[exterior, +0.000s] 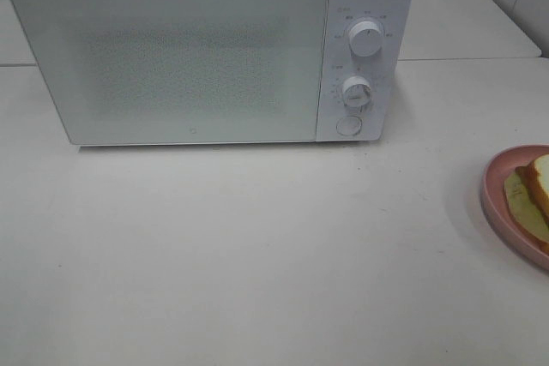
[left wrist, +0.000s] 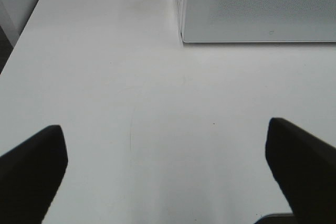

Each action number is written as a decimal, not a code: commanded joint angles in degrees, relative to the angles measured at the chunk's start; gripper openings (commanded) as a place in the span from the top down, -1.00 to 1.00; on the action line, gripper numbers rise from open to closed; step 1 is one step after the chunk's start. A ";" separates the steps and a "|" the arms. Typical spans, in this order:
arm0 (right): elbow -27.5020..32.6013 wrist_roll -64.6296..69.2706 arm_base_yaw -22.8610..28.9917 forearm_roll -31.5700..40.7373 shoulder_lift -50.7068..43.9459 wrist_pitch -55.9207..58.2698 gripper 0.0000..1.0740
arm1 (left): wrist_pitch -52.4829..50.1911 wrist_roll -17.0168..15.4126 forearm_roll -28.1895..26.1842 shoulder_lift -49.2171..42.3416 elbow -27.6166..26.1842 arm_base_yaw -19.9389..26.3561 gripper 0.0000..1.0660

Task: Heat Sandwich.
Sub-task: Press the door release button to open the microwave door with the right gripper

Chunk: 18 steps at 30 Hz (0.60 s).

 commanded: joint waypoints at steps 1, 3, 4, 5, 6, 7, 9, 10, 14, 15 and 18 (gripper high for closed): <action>-0.46 0.29 -0.34 0.00 2.92 -3.61 -0.42 | 0.00 -0.11 0.06 -0.92 0.11 -0.06 -0.83; -0.46 0.29 -0.34 0.00 4.41 -5.21 -0.42 | 0.00 -0.11 0.06 -0.92 0.11 -0.06 -0.83; -0.46 0.29 -0.34 0.00 5.10 -5.96 -0.42 | 0.00 -0.11 0.06 -0.92 0.11 -0.06 -0.83; -0.46 0.29 -0.34 0.00 5.10 -5.96 -0.42 | 0.00 -0.11 0.06 -0.92 0.11 -0.06 -0.83; -0.40 0.29 -0.34 0.00 6.82 -7.85 -0.42 | 0.00 -0.11 0.06 -0.92 0.11 -0.06 -0.83; -0.34 0.29 -0.34 0.00 7.51 -8.82 -0.42 | 0.00 -0.11 0.06 -0.92 0.11 -0.06 -0.83; -0.29 0.29 -0.34 0.00 8.42 -9.85 -0.42 | 0.00 -0.11 0.06 -0.92 0.11 -0.06 -0.83; -0.11 0.29 -0.34 0.00 10.14 -11.75 -0.42 | 0.00 -0.11 0.06 -0.92 0.11 -0.06 -0.83; 0.63 0.29 -0.34 0.00 13.06 -15.99 -0.42 | 0.00 -0.11 0.06 -0.92 0.11 -0.06 -0.83; 0.92 0.29 -0.34 0.00 13.81 -17.13 -0.42 | 0.00 -0.11 0.06 -0.92 0.11 -0.06 -0.83; 1.60 0.29 -0.34 0.00 15.93 -19.94 -0.42 | 0.00 -0.11 0.06 -0.92 0.11 -0.06 -0.83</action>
